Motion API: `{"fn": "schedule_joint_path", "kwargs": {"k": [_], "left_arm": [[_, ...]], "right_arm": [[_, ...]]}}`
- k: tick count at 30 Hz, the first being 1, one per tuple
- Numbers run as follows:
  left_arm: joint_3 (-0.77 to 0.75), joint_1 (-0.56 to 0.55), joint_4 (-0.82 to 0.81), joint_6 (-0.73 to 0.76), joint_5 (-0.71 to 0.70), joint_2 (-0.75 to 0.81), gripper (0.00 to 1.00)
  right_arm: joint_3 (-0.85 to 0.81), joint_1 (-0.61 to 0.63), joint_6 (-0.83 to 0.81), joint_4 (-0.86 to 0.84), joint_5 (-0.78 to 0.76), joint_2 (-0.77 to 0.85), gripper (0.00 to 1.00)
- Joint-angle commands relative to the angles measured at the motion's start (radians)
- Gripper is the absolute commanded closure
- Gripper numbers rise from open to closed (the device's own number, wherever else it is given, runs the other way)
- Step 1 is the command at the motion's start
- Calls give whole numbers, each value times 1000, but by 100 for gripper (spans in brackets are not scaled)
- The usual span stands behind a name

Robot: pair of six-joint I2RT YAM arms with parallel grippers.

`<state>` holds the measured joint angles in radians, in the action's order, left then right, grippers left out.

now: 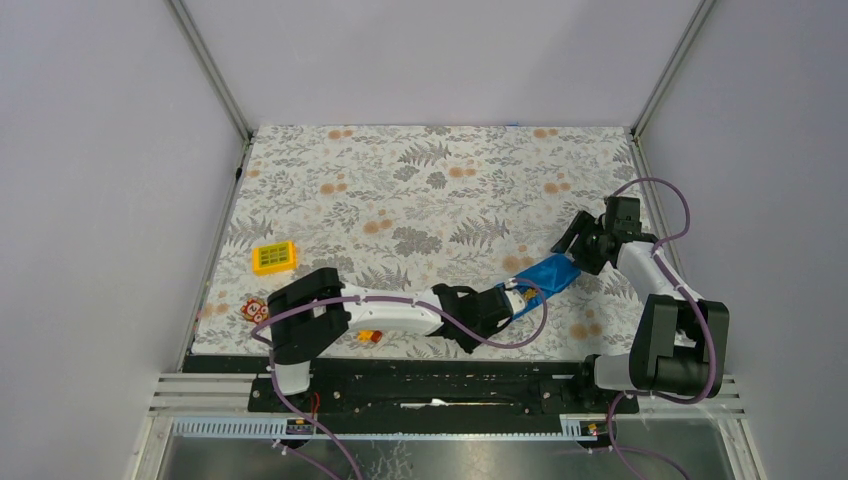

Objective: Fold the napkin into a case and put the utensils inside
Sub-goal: Insert the knife into the folded napkin.

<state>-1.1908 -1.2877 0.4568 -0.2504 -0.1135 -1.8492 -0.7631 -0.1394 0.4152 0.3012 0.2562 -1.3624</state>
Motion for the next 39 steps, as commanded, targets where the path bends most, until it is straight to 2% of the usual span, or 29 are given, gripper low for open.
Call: {"fn": "schedule_joint_path", "kwargs": {"k": [1,5,12,18,31,39], "left_arm": [[-43,-8,6,25,-34,-12,66],[-52,-9,15,29,-33,-29,68],[-74,-10,27,29,-42,-10,84],[-158,-10,72,41,-45,2,92],[-287,-7,51,65,-95,-105,99],[-275,10,-34,33,-99,-133,100]], "right_arm": [[-1,1,-5,-17,15,0,32],[-3,1,-5,-17,16,4,32],[2,1,1,-22,16,-12,33],[2,1,14,-28,-1,-32,42],[7,1,19,-33,15,-54,47],[7,1,17,-30,16,-56,48]]}}
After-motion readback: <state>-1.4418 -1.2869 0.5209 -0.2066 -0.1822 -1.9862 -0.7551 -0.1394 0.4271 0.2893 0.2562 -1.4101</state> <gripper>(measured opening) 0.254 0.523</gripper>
